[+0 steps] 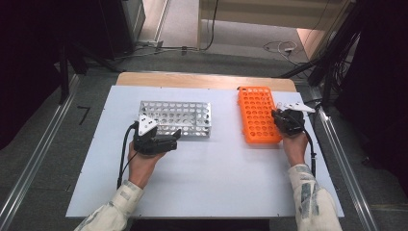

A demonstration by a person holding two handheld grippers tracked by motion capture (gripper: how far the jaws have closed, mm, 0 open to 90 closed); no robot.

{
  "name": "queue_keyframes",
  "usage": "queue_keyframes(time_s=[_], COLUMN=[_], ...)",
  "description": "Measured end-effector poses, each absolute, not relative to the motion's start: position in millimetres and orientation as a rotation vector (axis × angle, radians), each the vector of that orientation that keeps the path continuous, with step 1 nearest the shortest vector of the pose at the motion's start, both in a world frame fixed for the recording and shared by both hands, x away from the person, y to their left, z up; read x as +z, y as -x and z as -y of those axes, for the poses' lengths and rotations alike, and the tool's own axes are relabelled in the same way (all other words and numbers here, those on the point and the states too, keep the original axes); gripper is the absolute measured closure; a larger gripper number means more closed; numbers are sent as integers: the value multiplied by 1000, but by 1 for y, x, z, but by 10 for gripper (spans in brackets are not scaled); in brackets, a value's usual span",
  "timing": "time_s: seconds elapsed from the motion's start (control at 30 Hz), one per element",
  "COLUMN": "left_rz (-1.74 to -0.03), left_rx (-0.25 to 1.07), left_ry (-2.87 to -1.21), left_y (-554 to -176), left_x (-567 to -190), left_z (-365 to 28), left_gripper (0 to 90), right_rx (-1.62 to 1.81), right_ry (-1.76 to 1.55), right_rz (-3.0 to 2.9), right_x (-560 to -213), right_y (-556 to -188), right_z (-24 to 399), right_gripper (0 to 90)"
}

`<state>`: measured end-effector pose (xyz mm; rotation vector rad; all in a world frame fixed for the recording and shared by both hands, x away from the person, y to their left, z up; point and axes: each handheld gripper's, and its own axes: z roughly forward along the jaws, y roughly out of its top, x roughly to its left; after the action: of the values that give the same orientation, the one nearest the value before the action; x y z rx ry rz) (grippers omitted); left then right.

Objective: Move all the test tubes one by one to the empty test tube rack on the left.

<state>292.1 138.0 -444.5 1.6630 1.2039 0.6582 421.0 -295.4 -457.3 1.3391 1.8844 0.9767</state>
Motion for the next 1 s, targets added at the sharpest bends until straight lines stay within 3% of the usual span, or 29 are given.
queue_keyframes(time_s=[1.0], left_rz=[-1212], left_rx=[653], left_ry=[-1658], left_y=[-292], left_x=[-443], left_z=[-139], left_gripper=[94], right_rx=[1111], right_ry=[-1239], right_rz=[-1947], right_x=[-420], right_y=[-388], right_z=[277], right_gripper=[734])
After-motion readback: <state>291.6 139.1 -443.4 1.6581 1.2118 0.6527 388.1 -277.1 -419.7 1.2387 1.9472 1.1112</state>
